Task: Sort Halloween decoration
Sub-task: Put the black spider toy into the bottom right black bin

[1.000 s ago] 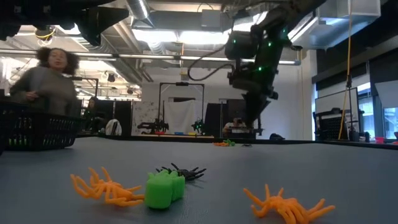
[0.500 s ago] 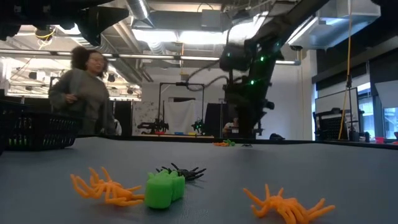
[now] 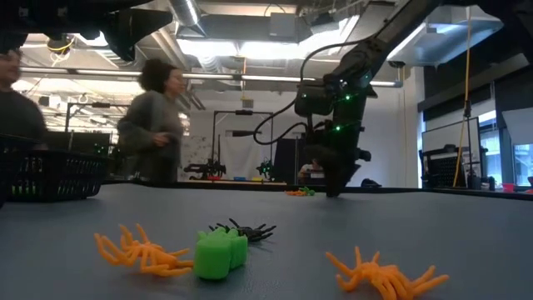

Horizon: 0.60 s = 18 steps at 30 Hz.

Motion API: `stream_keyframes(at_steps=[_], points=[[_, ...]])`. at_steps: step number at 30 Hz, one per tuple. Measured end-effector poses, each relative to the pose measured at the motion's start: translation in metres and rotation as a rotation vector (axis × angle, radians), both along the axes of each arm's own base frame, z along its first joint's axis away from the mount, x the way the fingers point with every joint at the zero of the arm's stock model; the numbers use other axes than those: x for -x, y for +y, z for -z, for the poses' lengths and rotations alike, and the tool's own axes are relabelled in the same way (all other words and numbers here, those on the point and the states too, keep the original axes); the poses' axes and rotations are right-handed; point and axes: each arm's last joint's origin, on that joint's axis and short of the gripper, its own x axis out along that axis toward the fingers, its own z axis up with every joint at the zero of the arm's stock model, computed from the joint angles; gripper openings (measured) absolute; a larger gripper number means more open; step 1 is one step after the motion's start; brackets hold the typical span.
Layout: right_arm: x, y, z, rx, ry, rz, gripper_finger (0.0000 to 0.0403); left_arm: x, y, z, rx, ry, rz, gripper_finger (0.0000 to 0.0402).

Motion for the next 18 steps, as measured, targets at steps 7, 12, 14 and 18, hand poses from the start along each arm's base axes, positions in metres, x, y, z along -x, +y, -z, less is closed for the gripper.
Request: stream_keyframes(at_steps=[7,12,14,18], points=[[0.005,0.005,-0.009,-0.045,-0.007,-0.020,0.0009,0.000,0.000,0.000,-0.002,0.000,0.000,0.0194],[0.012,0.010,-0.029,-0.043,-0.016,-0.024,0.0013,0.000,0.000,0.000,-0.003,0.000,0.000,0.0194],[0.015,0.016,-0.037,-0.043,-0.012,-0.036,0.0004,0.000,0.000,0.000,-0.002,0.000,-0.001,0.0194],[0.019,0.034,-0.059,-0.038,-0.028,-0.070,0.0008,0.000,0.000,0.000,-0.003,0.000,-0.001,0.0194]])
